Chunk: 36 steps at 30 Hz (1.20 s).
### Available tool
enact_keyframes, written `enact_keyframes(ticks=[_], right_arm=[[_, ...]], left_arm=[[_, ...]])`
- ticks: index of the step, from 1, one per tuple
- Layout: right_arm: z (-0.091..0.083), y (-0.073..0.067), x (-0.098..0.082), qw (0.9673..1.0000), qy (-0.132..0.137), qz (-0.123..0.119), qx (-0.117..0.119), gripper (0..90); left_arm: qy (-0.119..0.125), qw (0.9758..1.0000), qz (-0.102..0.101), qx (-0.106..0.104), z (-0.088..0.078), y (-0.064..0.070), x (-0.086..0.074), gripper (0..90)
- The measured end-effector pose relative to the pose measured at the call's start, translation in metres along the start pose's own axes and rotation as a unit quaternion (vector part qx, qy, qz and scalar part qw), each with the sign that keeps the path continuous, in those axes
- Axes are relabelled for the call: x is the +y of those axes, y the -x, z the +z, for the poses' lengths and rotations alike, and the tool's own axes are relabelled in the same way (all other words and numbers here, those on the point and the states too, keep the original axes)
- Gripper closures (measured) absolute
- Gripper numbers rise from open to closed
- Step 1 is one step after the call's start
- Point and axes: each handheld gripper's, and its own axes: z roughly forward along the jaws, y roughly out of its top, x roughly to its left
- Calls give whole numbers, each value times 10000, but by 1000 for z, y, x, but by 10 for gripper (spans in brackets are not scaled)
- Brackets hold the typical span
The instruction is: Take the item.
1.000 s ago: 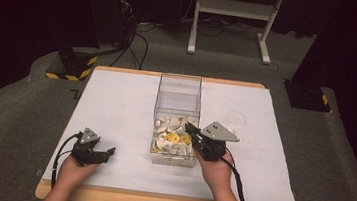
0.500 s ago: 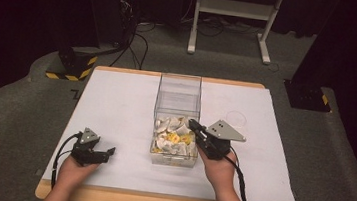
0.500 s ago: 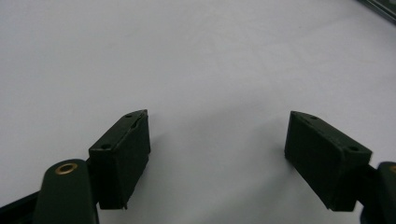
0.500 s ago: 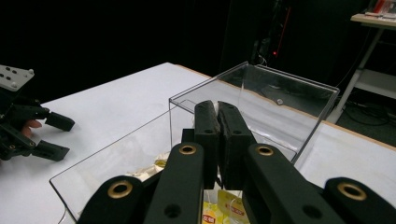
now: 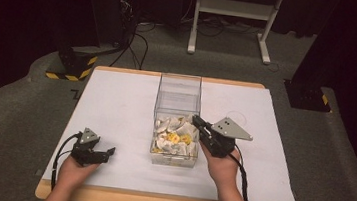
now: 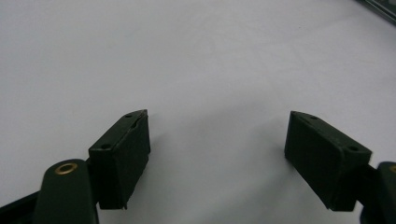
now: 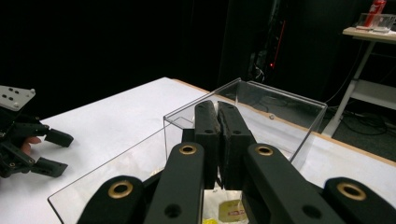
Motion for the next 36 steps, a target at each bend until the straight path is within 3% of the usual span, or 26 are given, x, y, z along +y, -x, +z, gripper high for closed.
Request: enact_keyframes(ticks=[17,36], right_arm=[[-12,9,9,9993,330,81,-163,887],[-14,35,11,9981,492,226,-300,887]], left_arm=[[3,10000,-12,-3,0,0,0,226],[3,10000,-3,21,0,1,0,224]])
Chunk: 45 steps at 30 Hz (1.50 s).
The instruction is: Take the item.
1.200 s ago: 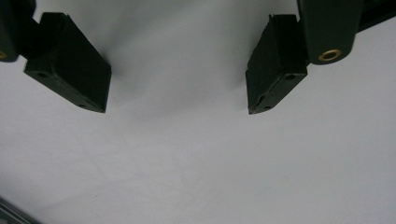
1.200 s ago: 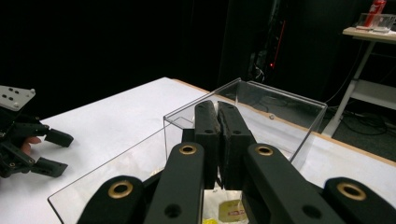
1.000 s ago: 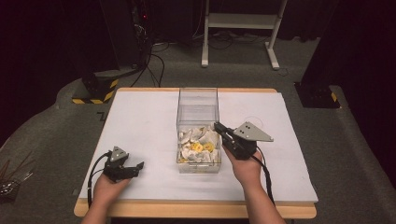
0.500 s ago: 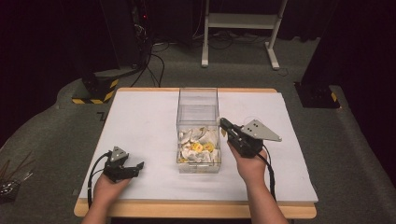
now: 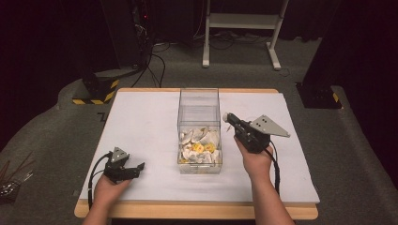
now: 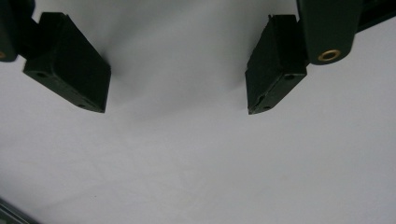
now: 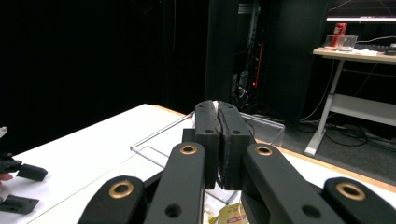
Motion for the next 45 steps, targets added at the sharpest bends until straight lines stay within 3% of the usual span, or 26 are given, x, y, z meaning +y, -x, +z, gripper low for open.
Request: enact_keyframes(ticks=[4,22,33,45], right_arm=[[0,5,1,9999,19,-59,-108,887],[1,39,1,9988,96,177,-442,887],[1,61,-6,9974,11,313,-650,887],[-2,75,-12,9955,-8,447,-839,887]], left_arm=[[-6,10000,6,1,0,0,0,224],[-4,10000,6,4,0,0,0,222],[6,10000,-6,7,0,0,0,222],[9,10000,-6,7,0,0,0,222]])
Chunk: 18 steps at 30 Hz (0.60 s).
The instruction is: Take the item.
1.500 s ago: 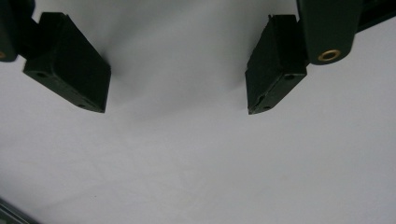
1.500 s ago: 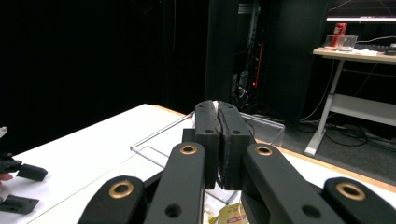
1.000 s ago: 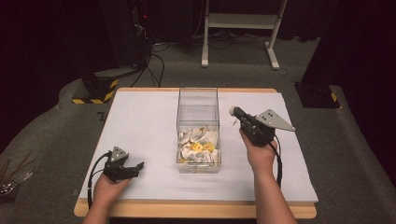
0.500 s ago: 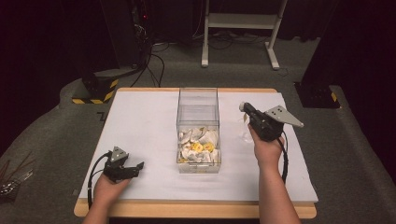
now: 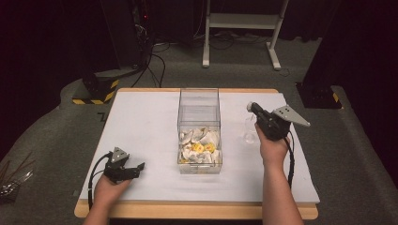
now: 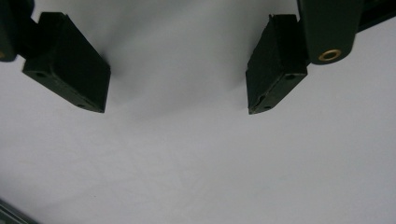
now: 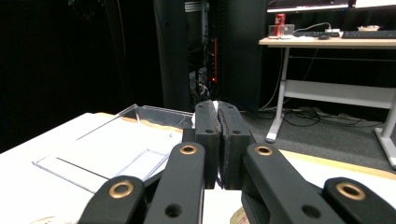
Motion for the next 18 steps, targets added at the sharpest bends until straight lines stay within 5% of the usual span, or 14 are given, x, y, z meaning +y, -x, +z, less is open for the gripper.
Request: enact_keyframes(ticks=[18], right_arm=[[3,18,-16,9993,-241,189,-216,887]], left_arm=[[-1,10000,1,1,0,0,0,222]])
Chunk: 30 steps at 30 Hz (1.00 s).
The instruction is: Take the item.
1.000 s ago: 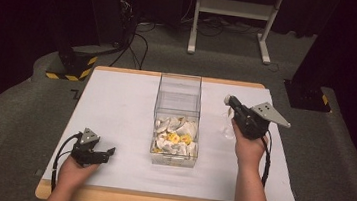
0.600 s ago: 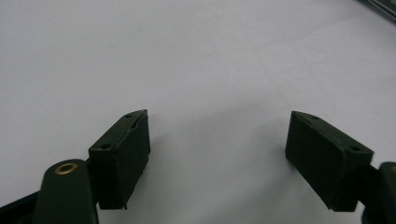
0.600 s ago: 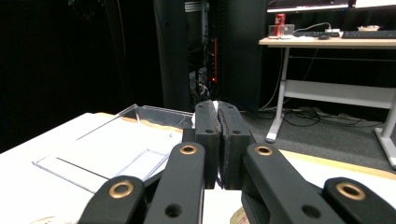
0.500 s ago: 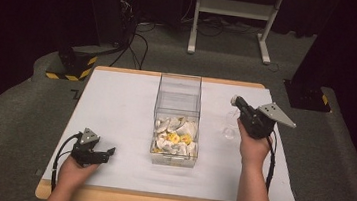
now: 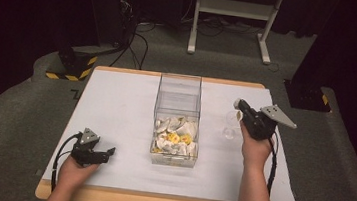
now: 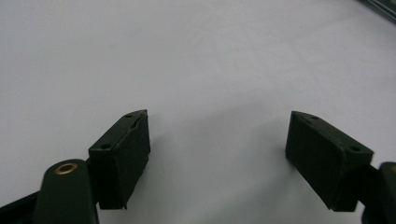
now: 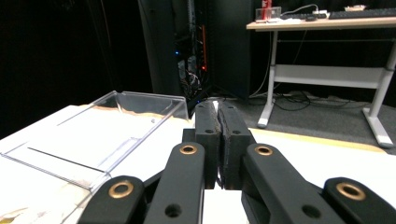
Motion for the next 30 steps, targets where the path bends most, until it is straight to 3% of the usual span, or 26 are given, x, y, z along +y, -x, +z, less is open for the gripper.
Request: enact_keyframes(ticks=[18,30], right_arm=[[7,10,-20,9990,-399,97,-163,878],[7,9,-21,9987,-437,126,-208,727]], left_arm=[[-1,10000,2,0,0,0,0,222],[0,10000,1,0,0,0,0,222]])
